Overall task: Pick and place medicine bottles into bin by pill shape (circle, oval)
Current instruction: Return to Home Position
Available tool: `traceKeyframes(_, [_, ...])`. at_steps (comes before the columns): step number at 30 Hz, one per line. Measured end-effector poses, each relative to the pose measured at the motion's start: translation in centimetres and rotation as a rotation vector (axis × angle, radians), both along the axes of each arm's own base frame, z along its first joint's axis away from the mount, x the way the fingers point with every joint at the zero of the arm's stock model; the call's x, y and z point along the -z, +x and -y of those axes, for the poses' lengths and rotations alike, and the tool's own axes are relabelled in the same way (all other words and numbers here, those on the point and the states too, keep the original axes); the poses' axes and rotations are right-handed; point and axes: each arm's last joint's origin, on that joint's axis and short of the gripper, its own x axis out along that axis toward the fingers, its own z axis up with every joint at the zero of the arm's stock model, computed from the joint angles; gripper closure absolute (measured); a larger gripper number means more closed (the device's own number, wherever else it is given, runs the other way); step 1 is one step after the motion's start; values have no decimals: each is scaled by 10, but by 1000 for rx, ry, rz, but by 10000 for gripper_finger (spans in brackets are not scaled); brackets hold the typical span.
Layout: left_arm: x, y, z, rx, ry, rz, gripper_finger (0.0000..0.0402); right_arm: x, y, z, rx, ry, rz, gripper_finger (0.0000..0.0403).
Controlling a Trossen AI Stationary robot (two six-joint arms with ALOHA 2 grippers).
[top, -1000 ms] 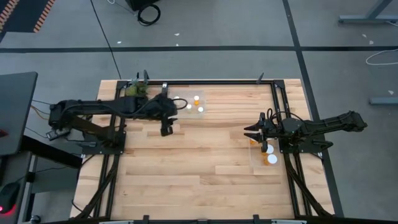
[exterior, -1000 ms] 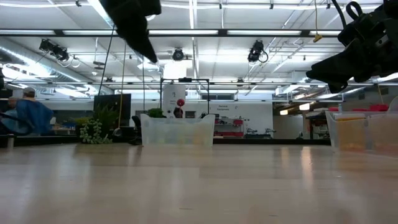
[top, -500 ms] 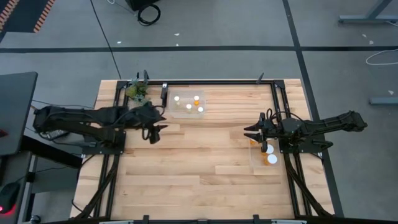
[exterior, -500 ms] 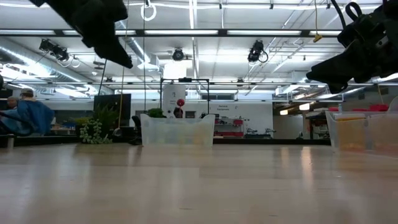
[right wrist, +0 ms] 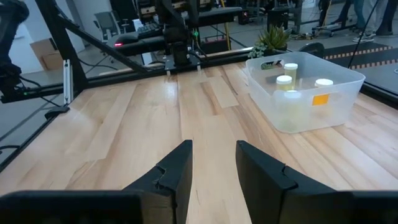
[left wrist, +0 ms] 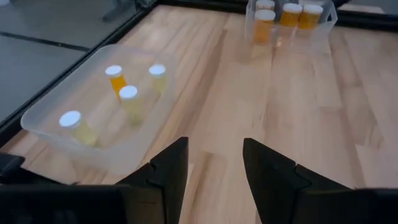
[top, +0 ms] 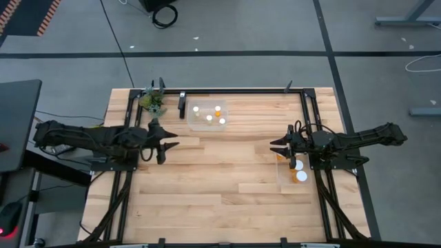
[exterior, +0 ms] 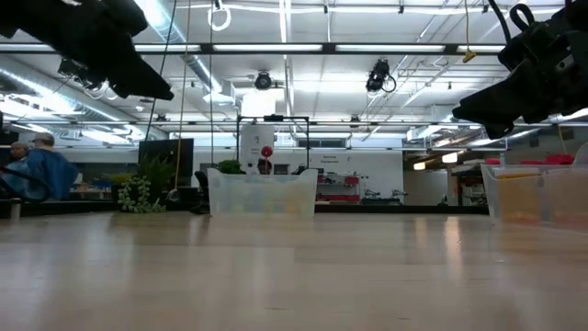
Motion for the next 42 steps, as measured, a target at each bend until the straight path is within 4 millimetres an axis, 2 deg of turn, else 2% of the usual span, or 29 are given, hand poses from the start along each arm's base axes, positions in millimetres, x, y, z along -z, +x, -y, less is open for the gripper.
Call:
traceKeyframes(11, [38,-24,0,-17,-34,125,240,0,0,0,0,-1,-3,274])
traceKeyframes(26, [70,-40,-2,-24,-52,190,240,0,0,0,0,-1,-5,274])
traceKeyframes(42, [67,-42,4,52,-24,237,240,1,0,0,0,-1,-6,274])
